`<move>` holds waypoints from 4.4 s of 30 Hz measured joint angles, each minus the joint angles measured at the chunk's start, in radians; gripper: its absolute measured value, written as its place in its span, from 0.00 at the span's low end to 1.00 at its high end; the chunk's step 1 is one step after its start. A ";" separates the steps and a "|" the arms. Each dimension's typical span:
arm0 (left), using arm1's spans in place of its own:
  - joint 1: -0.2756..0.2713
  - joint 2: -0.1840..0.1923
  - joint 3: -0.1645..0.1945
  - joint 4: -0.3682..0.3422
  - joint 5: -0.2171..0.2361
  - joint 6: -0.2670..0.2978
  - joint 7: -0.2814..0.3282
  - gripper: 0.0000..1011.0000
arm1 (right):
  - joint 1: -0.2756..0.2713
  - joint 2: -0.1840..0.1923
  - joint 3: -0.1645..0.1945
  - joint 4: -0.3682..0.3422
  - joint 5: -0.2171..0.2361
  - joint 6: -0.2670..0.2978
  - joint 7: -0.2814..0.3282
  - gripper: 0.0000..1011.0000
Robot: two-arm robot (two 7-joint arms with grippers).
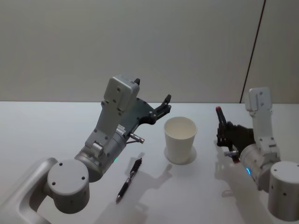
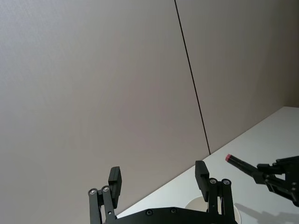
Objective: Place the pen into the pen holder.
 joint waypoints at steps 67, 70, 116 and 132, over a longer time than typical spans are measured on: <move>0.000 0.000 0.000 0.000 0.000 0.000 0.000 0.99 | 0.213 -0.086 -0.026 0.399 -0.052 -0.674 0.287 0.18; 0.000 0.000 0.000 0.000 0.000 0.000 0.000 0.99 | 0.229 -0.092 -0.028 0.432 -0.057 -0.691 0.291 0.18; 0.000 0.000 0.000 0.000 0.000 0.000 0.000 0.99 | 0.333 -0.137 -0.044 0.680 -0.077 -0.786 0.314 0.67; 0.000 0.000 0.000 0.000 0.000 0.000 0.000 0.99 | 0.323 -0.133 -0.042 0.656 -0.064 -0.784 0.304 0.99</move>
